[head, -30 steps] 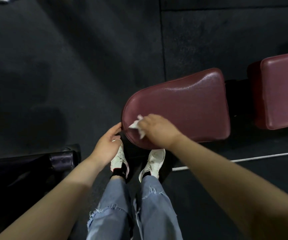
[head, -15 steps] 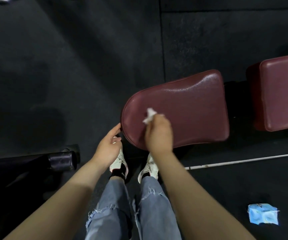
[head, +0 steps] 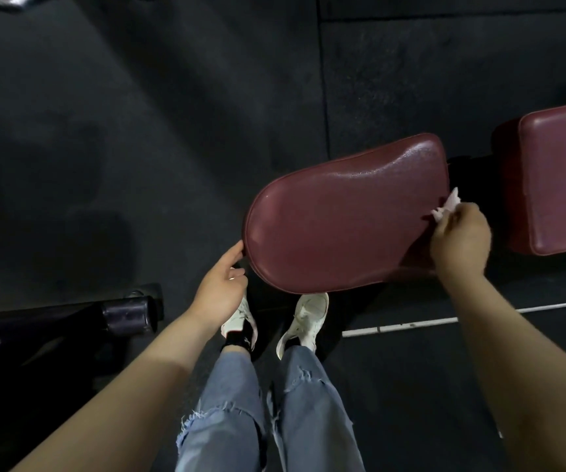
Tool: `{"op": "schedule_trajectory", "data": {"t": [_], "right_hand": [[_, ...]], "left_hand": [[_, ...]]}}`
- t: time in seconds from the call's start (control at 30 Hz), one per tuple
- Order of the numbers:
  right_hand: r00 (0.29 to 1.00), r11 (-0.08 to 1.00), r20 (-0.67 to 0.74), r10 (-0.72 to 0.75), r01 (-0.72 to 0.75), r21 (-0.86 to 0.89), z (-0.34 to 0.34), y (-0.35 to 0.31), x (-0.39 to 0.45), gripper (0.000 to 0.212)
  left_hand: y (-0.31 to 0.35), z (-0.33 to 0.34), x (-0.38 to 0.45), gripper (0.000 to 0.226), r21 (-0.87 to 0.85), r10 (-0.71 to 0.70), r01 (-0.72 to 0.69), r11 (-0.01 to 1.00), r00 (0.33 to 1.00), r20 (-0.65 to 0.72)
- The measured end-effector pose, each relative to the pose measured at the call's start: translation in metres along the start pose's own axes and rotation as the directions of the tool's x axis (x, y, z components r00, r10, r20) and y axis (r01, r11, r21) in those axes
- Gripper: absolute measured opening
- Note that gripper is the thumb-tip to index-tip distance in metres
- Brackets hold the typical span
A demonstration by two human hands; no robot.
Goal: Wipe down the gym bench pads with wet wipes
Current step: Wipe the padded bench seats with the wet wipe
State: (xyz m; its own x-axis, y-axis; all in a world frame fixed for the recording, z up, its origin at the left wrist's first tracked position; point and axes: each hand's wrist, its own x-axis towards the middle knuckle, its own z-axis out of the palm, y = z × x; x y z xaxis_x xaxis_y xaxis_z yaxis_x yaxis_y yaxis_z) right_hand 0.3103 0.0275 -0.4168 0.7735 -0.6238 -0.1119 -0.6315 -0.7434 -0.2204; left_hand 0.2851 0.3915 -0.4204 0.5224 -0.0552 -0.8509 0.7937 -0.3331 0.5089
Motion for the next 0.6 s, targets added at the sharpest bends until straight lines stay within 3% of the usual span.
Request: {"op": "schedule_trajectory", "data": {"t": [0.03, 0.1, 0.17, 0.23, 0.27, 0.37, 0.4, 0.43, 0.47, 0.5, 0.57, 0.6], "right_hand": [[0.994, 0.992, -0.038, 0.103, -0.100, 0.071, 0.007, -0.007, -0.012, 0.025], [0.986, 0.970, -0.078, 0.149, -0.130, 0.203, 0.026, -0.038, -0.040, 0.024], [1.000, 0.972, -0.008, 0.009, -0.006, 0.236, 0.046, -0.077, -0.081, 0.021], [0.946, 0.943, 0.172, -0.274, 0.229, 0.240, 0.059, -0.112, -0.128, 0.017], [0.866, 0.900, 0.268, -0.422, 0.365, 0.236, 0.063, -0.127, -0.149, 0.017], [0.483, 0.595, 0.378, -0.790, 0.754, 0.280, 0.064, -0.124, -0.167, 0.031], [0.400, 0.522, 0.388, -0.830, 0.802, 0.290, 0.061, -0.112, -0.155, 0.032], [0.362, 0.489, 0.396, -0.844, 0.823, 0.289, 0.052, -0.101, -0.139, 0.032], [0.372, 0.504, 0.416, -0.830, 0.819, 0.273, 0.045, -0.087, -0.120, 0.029], [0.439, 0.556, 0.412, -0.798, 0.800, 0.226, 0.039, -0.072, -0.100, 0.023], [0.656, 0.722, 0.365, -0.660, 0.689, 0.065, 0.023, -0.038, -0.056, 0.010], [0.776, 0.817, 0.322, -0.542, 0.576, -0.015, 0.013, -0.020, -0.037, 0.015]], "left_hand": [[0.000, 0.000, 0.000, 0.068, -0.003, -0.005, 0.005, 1.000, 1.000, -0.006], [-0.001, 0.000, 0.001, 0.070, -0.013, -0.007, 0.007, 1.000, 1.000, -0.021], [-0.003, 0.002, 0.001, 0.071, -0.019, -0.006, 0.006, 1.000, 0.999, -0.032], [-0.003, 0.004, 0.000, 0.070, -0.026, -0.001, 0.000, 1.000, 0.999, -0.041], [-0.003, 0.004, 0.000, 0.070, -0.021, 0.005, -0.006, 1.000, 0.999, -0.046], [-0.001, 0.005, -0.002, 0.074, 0.009, 0.022, -0.022, 1.000, 0.999, -0.050], [-0.001, 0.005, -0.002, 0.075, 0.035, 0.030, -0.028, 0.999, 0.998, -0.049], [0.000, 0.005, -0.003, 0.076, 0.071, 0.038, -0.035, 0.997, 0.998, -0.042], [0.000, 0.005, -0.003, 0.077, 0.114, 0.052, -0.048, 0.992, 0.998, -0.026], [0.001, 0.005, -0.003, 0.078, 0.157, 0.062, -0.060, 0.986, 0.998, -0.008], [0.002, 0.005, -0.005, 0.080, 0.221, 0.080, -0.082, 0.972, 0.997, 0.020], [0.002, 0.006, -0.005, 0.080, 0.243, 0.092, -0.096, 0.965, 0.995, 0.026]]}}
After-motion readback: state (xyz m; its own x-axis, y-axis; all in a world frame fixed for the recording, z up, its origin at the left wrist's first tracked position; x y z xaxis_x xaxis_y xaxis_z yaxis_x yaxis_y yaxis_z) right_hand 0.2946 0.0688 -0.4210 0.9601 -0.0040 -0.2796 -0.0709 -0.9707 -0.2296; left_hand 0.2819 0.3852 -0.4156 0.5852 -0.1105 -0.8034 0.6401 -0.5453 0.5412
